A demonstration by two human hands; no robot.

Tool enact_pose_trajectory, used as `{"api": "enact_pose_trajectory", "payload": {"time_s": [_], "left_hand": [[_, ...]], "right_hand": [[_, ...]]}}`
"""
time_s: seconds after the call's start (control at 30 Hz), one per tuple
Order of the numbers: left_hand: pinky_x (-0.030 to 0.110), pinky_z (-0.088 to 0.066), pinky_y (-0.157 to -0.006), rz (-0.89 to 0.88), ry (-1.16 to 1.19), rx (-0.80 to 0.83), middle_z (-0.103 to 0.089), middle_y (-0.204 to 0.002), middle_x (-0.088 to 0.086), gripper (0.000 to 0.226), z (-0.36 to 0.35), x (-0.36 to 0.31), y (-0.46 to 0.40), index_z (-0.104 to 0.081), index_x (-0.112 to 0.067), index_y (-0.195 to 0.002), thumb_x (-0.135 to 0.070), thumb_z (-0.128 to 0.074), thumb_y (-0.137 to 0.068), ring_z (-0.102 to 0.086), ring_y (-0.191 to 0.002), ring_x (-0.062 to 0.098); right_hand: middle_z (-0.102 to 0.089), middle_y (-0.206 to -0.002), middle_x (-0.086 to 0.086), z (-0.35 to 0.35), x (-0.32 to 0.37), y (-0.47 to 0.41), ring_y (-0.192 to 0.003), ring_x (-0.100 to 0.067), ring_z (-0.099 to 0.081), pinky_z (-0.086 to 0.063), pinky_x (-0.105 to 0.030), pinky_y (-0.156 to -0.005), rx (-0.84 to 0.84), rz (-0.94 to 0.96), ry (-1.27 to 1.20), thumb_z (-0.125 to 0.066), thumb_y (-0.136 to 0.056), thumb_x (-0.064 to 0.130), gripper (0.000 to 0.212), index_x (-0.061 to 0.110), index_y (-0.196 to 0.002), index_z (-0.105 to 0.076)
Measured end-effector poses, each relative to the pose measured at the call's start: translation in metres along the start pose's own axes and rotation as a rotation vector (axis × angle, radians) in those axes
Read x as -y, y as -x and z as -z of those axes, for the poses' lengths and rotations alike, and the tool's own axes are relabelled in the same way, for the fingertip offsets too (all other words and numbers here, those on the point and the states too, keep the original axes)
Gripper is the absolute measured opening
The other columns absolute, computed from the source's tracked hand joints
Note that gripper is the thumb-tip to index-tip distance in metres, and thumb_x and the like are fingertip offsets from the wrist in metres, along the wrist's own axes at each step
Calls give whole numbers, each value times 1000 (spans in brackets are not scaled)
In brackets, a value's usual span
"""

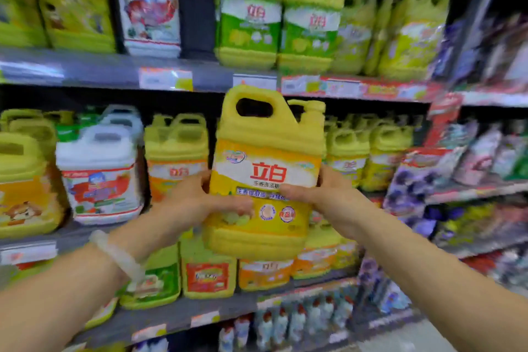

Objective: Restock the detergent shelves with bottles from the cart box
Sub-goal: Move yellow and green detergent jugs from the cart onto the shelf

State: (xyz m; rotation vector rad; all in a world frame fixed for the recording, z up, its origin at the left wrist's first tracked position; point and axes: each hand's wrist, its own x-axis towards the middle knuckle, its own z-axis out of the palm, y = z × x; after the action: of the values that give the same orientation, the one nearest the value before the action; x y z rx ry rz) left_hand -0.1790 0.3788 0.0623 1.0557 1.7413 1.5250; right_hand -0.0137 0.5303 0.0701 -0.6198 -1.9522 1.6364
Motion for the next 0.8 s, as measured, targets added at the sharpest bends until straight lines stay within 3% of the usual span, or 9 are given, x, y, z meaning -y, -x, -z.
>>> {"api": "enact_pose_trajectory", "payload": {"time_s": [0.1,0.27,0.43,0.6,0.8], "left_hand": [[22,-57,-62,-89,12,22,-76,-83,-6,74,-44,-40,-35,-67,-17,-98,-33,-95,-32,-73,-77,10],[29,-59,-73,-204,8,92,-76,-87,-2,78,-99,-96,-92,-69,-16,-100,-37,-94,-29,-73,-81,13],[22,-58,-65,-350,54,142,-76,-85,-2,39,-139,-148,-161,-70,-15,-94,-16,-84,-57,-73,-75,9],[33,-58,-78,-413,90,112,-75,-96,4,50,-162,-211,-250,-67,-13,-107,-18,-85,-61,-73,-85,17],[33,-56,-85,-441,73,71,-74,-100,5,55,-194,-248,-345,-67,-6,-111,-19,-86,-61,-71,-89,18]], "right_hand": [[-71,-111,-3,58,27,-2,-100,-20,-69,-56,-38,-84,-62,67,-8,-86,-54,19,72,13,-120,-59],[-69,-116,-6,135,67,-21,-104,-26,-67,-53,-44,-90,-109,151,-15,-92,-48,23,87,12,-126,-55],[-70,-114,-6,199,112,-58,-102,-24,-68,-57,-38,-81,-139,256,58,-78,-53,21,75,11,-124,-57],[-72,-105,1,254,165,-127,-87,-14,-71,-58,-28,-68,-228,385,113,-71,-57,22,53,20,-109,-59],[-66,-117,-6,312,176,-217,-94,-21,-68,-57,-30,-65,-321,471,-29,-73,-60,19,68,13,-125,-51]]}}
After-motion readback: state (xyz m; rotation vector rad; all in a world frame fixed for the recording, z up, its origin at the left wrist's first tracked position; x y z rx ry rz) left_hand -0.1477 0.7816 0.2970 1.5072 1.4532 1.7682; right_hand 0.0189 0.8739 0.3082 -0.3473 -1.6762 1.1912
